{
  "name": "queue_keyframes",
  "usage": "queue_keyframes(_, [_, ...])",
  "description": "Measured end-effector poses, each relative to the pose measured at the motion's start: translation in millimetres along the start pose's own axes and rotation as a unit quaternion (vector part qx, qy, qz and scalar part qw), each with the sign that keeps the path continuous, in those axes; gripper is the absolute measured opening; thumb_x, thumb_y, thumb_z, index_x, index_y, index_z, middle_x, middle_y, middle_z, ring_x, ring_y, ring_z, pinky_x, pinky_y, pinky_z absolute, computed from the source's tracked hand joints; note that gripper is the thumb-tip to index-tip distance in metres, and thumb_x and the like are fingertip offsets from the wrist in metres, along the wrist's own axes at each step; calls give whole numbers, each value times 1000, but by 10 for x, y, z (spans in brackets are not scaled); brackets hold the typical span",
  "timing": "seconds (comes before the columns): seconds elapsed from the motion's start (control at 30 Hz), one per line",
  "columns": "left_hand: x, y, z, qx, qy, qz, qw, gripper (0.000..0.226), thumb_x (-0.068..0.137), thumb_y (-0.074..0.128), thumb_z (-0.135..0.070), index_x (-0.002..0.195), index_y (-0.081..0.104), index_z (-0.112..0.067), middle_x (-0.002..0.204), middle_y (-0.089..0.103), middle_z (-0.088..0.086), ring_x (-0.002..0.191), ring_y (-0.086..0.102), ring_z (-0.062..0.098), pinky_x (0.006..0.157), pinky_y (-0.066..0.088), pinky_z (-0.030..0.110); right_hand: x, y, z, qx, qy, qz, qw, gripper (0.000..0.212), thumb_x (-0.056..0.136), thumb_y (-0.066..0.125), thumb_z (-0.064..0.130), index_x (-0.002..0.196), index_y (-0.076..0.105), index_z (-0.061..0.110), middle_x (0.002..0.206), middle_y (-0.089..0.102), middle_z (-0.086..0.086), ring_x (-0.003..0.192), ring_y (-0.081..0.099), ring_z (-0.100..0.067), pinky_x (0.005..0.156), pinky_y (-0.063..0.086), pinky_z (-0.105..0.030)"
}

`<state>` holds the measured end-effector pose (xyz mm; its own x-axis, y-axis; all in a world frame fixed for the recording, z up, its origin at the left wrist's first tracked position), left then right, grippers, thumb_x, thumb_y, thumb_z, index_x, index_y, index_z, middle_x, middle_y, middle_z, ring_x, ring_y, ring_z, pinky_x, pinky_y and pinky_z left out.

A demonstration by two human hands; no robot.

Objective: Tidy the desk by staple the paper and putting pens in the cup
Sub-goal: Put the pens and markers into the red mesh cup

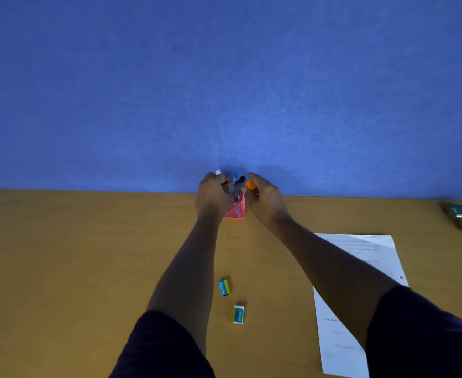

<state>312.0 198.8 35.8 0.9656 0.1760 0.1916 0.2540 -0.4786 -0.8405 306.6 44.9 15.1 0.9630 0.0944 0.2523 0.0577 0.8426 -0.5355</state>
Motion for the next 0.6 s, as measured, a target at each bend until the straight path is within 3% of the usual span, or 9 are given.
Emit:
queue_keyframes(0.17, [55, 250, 116, 33, 4, 61, 998, 18, 94, 62, -14, 99, 71, 0, 107, 57, 22, 95, 61, 38, 71, 51, 42, 146, 110, -15, -52, -18, 35, 998, 38, 96, 61, 17, 134, 57, 11, 119, 65, -12, 106, 62, -26, 83, 47, -28])
queue_keyframes(0.33, [74, 361, 171, 8, 2, 95, 995, 17, 91, 57, -13, 92, 70, -1, 94, 54, 14, 86, 59, 32, 59, 44, 32, 257, 141, -104, -43, 17, 39, 998, 19, 94, 62, 19, 112, 55, 14, 100, 68, -10, 88, 65, -27, 70, 56, -43])
queue_keyframes(0.47, [144, 262, 284, -20, -24, 57, 998, 27, 89, 46, -2, 105, 67, 4, 107, 54, 24, 99, 55, 39, 83, 50, 45, 321, 238, -114, -104, -8, 53, 993, 19, 93, 62, 18, 110, 64, 9, 108, 61, -12, 92, 62, -30, 76, 55, -43])
queue_keyframes(0.6, [187, 159, 364, -10, -47, 23, 999, 25, 94, 48, -8, 106, 69, -4, 118, 48, 17, 109, 45, 39, 86, 34, 33, 284, 387, -156, -162, -33, 80, 983, 27, 98, 56, 22, 123, 65, 15, 115, 55, -11, 92, 64, -27, 78, 57, -38])
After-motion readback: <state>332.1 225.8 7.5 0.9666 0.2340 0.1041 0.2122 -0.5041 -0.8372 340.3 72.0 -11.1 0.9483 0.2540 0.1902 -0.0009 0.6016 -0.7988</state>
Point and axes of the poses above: each hand's wrist, its own x-axis towards the middle knuckle, its own y-axis out of the palm, z = x × y, the point moved 10 cm from there along x, towards the middle knuckle
